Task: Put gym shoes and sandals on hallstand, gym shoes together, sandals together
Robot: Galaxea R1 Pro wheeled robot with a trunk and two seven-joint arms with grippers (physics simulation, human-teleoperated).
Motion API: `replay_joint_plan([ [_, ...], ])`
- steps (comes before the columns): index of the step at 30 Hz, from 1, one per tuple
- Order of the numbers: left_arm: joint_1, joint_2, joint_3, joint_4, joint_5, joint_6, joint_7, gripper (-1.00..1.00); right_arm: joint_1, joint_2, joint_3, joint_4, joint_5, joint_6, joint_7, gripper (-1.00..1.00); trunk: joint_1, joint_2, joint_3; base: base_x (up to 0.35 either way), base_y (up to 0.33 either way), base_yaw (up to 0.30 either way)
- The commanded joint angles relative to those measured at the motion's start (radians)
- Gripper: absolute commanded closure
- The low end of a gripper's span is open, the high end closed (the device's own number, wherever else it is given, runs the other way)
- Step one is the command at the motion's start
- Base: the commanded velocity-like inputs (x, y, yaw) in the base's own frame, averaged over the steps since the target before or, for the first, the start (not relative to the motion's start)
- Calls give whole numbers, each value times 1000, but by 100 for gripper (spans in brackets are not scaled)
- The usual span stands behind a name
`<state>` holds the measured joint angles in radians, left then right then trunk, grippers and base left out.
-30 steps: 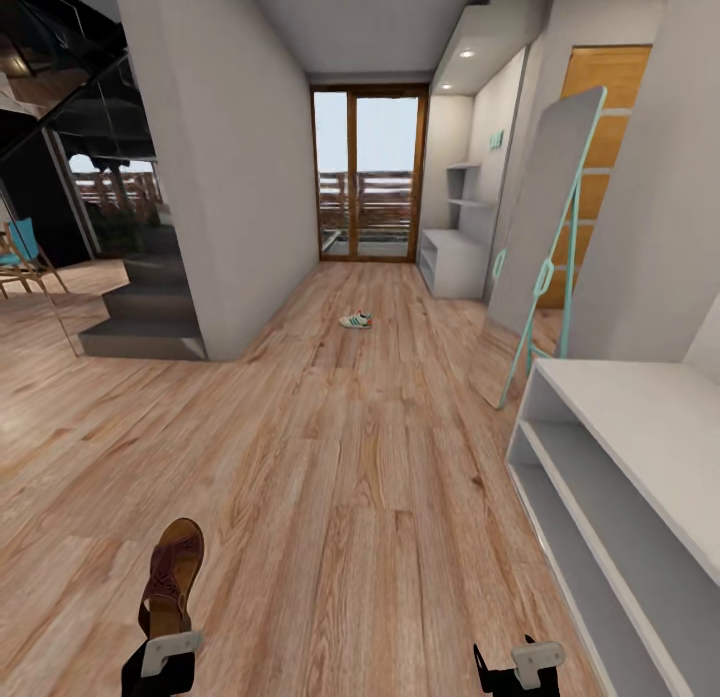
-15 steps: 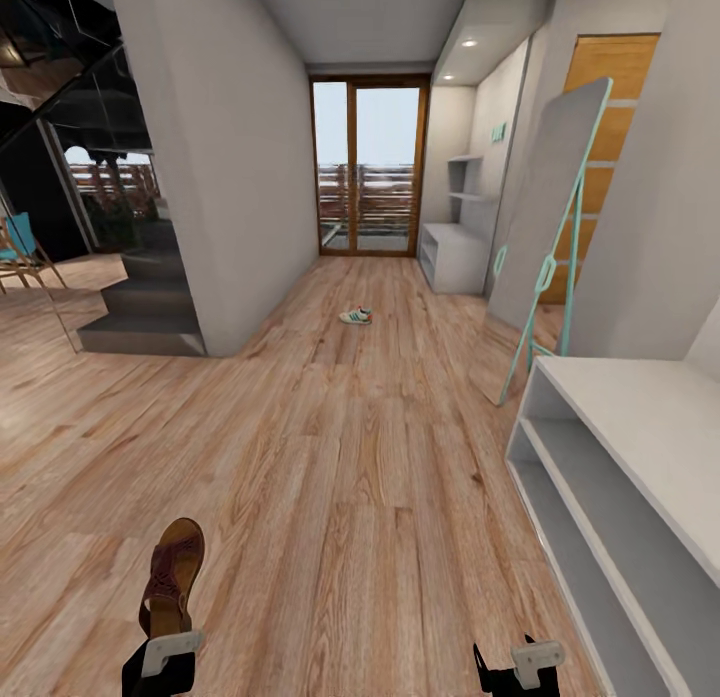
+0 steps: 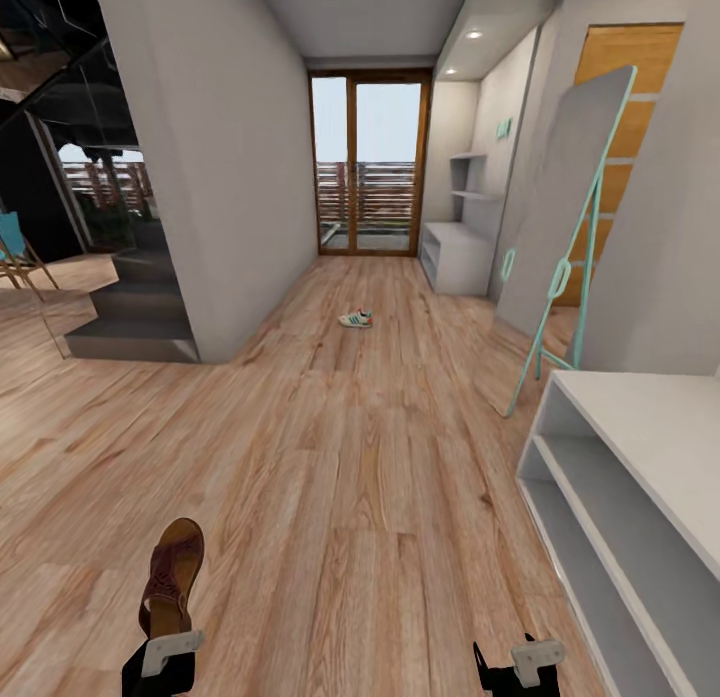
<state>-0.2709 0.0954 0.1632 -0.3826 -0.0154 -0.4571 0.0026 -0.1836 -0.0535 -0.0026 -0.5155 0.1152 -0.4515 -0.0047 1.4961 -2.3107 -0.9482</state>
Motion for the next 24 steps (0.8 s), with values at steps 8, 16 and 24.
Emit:
replay_joint_plan([
  [8, -1, 0, 3, 1, -3, -2, 1, 100, 0, 0, 0, 4, 7, -3, 0, -100, 0, 0, -1, 337, 0, 0],
  [16, -1, 1, 3, 1, -4, -2, 1, 100, 0, 0, 0, 6, 8, -3, 0, -100, 0, 0, -1, 338, 0, 0],
  [24, -1, 1, 3, 2, -4, -2, 1, 100, 0, 0, 0, 5, 7, -3, 0, -100, 0, 0, -1, 338, 0, 0],
])
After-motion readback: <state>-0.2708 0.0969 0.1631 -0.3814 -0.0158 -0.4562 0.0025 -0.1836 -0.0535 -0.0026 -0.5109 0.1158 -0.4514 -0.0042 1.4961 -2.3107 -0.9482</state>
